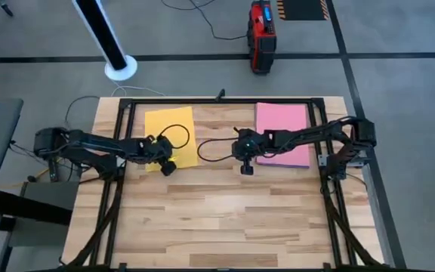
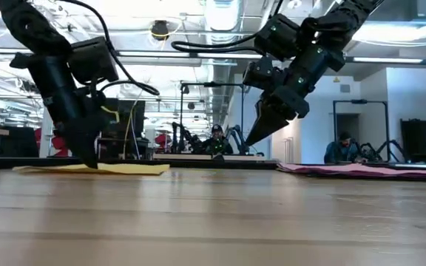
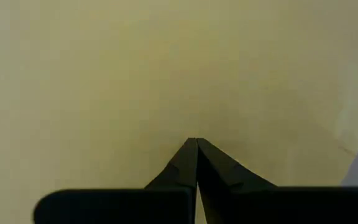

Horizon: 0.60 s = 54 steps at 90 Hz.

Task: Organize paper
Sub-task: Move the yellow colored paper to the top left of the table, then move the pink colored paper to the top center of the table

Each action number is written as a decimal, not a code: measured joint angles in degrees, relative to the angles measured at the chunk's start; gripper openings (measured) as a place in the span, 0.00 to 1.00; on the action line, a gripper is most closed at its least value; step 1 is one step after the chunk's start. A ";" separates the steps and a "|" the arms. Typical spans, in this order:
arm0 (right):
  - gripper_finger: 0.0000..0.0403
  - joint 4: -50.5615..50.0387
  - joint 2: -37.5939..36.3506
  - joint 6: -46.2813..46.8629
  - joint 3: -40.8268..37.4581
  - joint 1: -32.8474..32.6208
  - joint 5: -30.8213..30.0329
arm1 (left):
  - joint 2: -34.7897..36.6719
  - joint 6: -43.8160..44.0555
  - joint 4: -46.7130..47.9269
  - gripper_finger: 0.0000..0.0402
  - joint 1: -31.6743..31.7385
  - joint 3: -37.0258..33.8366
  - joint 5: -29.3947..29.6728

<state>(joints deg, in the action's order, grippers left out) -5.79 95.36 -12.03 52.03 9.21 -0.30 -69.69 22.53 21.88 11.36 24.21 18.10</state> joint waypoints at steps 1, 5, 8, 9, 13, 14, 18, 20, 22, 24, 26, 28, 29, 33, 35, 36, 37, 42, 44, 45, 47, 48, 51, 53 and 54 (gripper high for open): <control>0.00 0.01 0.00 0.00 0.00 0.00 0.00 | 0.00 -0.12 0.12 0.00 0.02 0.00 0.04; 0.00 0.01 0.01 0.00 0.00 0.00 0.00 | 0.02 -0.51 0.89 0.00 0.08 0.06 0.12; 0.00 0.01 0.01 0.00 0.00 0.00 0.00 | 0.02 -0.76 1.53 0.00 0.08 0.07 0.21; 0.00 0.01 0.01 0.00 0.00 0.00 0.00 | -0.01 -0.84 1.74 0.00 0.08 0.08 0.28; 0.00 0.01 0.00 0.00 0.00 0.00 0.00 | -0.11 -1.06 2.43 0.00 0.08 0.17 0.45; 0.00 0.01 -0.01 0.00 0.00 0.00 0.00 | -0.11 -1.10 2.53 0.00 0.08 0.19 0.46; 0.00 0.01 0.00 0.00 0.00 0.00 0.00 | -0.11 -1.19 3.10 0.00 0.08 0.22 0.75; 0.00 0.01 0.01 0.00 0.00 0.00 0.00 | -0.08 -1.18 3.26 0.00 0.08 0.22 0.88; 0.00 0.01 0.01 0.00 0.00 0.00 0.00 | -0.03 -1.09 3.27 0.00 0.08 0.22 0.91; 0.00 0.03 0.01 0.00 0.00 0.00 0.00 | 0.13 -0.94 3.19 0.00 0.08 0.22 0.89; 0.00 0.01 0.01 0.00 0.02 0.00 0.00 | 0.33 -0.66 2.98 0.00 0.08 0.17 0.88; 0.00 0.01 0.01 0.00 0.02 0.00 0.00 | 0.50 -0.34 2.84 0.00 0.08 0.15 0.81; 0.00 0.01 0.01 0.00 0.02 0.00 0.00 | 0.58 -0.11 2.79 0.00 0.08 0.15 0.74; 0.00 0.03 0.01 0.00 0.02 0.00 0.00 | 0.82 0.73 2.38 0.00 0.12 0.31 0.12; 0.00 0.03 0.01 0.00 0.02 0.00 0.00 | 0.97 1.13 2.23 0.00 0.12 0.57 -0.19; 0.00 0.05 0.01 0.00 0.02 0.00 0.00 | 1.08 1.31 2.10 0.00 0.12 0.72 -0.31; 0.00 0.06 0.01 0.00 0.02 0.00 0.00 | 1.25 1.45 1.88 0.00 0.12 0.88 -0.44; 0.00 0.08 0.01 0.00 0.02 0.00 0.00 | 1.95 1.94 0.83 0.00 0.12 2.00 -1.54; 0.00 0.08 -0.01 0.00 0.02 -0.02 0.00 | 2.09 1.96 0.38 0.00 0.09 2.40 -1.64; 0.00 0.05 -0.09 0.00 0.02 -0.07 0.00 | 2.17 1.97 0.22 0.00 0.08 2.59 -1.68; 0.00 -0.13 -0.34 0.00 0.02 -0.19 0.00 | 2.29 1.98 0.10 0.00 0.08 2.91 -1.92; 0.00 -0.29 -0.50 0.00 0.02 -0.27 0.00 | 2.36 1.98 0.10 0.00 0.08 3.03 -2.05; 0.00 -0.87 -0.99 0.00 0.02 -0.55 0.00 | 2.57 2.02 0.30 0.00 0.08 3.28 -2.42; 0.00 -1.44 -1.61 -0.02 0.02 -0.81 0.00 | 2.64 2.07 0.36 0.00 0.06 3.47 -2.71; 0.00 -1.77 -1.89 -0.02 0.02 -0.91 0.00 | 2.66 2.12 0.24 0.00 -0.01 3.56 -2.80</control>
<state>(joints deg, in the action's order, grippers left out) -7.56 93.47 -12.05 52.05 8.30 -0.30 -67.03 24.65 22.13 11.35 27.77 15.29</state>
